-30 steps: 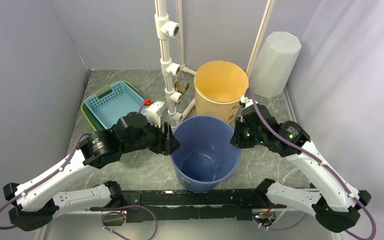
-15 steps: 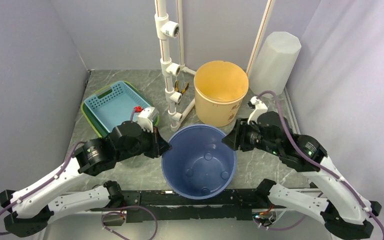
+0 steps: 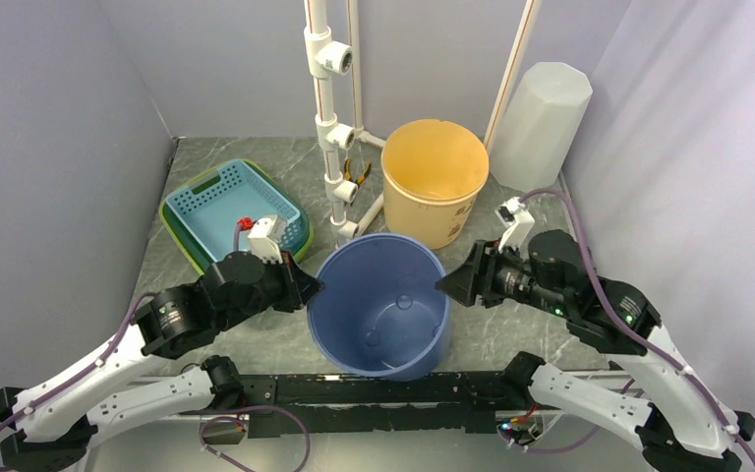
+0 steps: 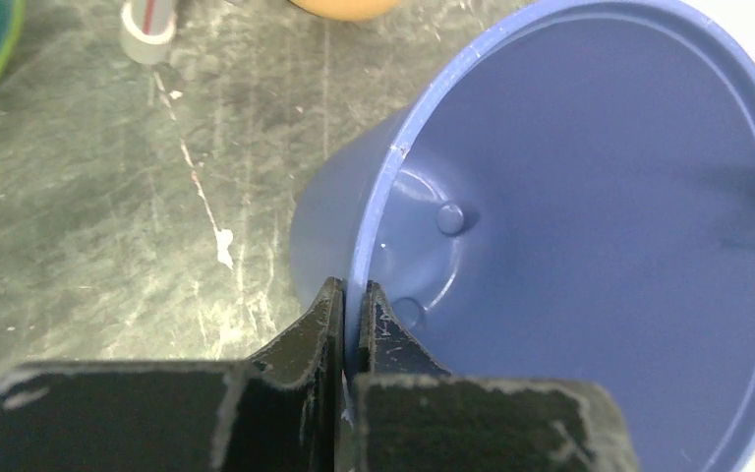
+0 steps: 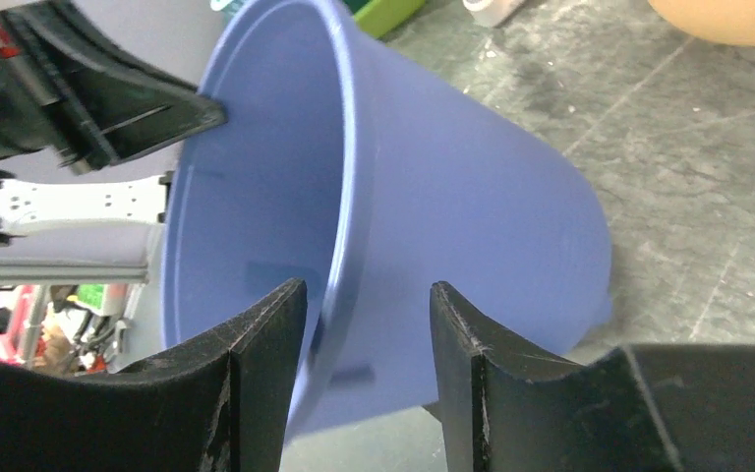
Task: Turn the large container upside down
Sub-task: Turn the container upside down at the center of the board.
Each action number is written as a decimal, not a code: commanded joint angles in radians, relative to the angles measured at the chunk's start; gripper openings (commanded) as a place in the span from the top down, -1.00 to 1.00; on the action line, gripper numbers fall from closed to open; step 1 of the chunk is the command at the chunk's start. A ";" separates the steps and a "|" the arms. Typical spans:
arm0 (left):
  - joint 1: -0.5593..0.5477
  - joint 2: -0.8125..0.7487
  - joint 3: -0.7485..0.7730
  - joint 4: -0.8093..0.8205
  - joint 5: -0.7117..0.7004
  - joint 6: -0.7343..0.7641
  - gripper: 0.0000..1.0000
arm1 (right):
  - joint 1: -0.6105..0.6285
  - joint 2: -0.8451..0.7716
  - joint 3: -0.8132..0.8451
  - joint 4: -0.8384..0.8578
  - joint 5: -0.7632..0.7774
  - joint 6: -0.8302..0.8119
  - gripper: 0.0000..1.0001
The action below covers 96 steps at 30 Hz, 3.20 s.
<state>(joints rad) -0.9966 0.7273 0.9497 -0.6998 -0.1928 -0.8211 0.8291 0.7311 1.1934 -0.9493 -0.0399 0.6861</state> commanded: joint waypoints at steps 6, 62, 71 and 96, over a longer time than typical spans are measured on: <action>-0.003 0.018 -0.071 -0.070 -0.198 -0.122 0.95 | -0.001 -0.077 0.032 -0.001 0.080 0.068 -0.20; -0.003 0.085 -0.316 0.241 -0.145 -0.238 0.95 | 0.410 0.437 0.441 -0.315 0.570 0.289 0.40; -0.002 0.121 -0.400 0.379 -0.059 -0.236 0.95 | 0.470 0.522 0.483 -0.338 0.644 0.316 0.63; -0.074 0.220 -0.736 1.017 -0.151 -0.330 0.95 | 0.506 0.767 0.566 -0.400 0.843 0.440 0.42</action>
<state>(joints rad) -1.0397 0.9157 0.2279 0.2043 -0.3134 -1.2327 1.3380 1.4563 1.7317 -1.3167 0.7631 1.1362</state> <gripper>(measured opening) 0.066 0.297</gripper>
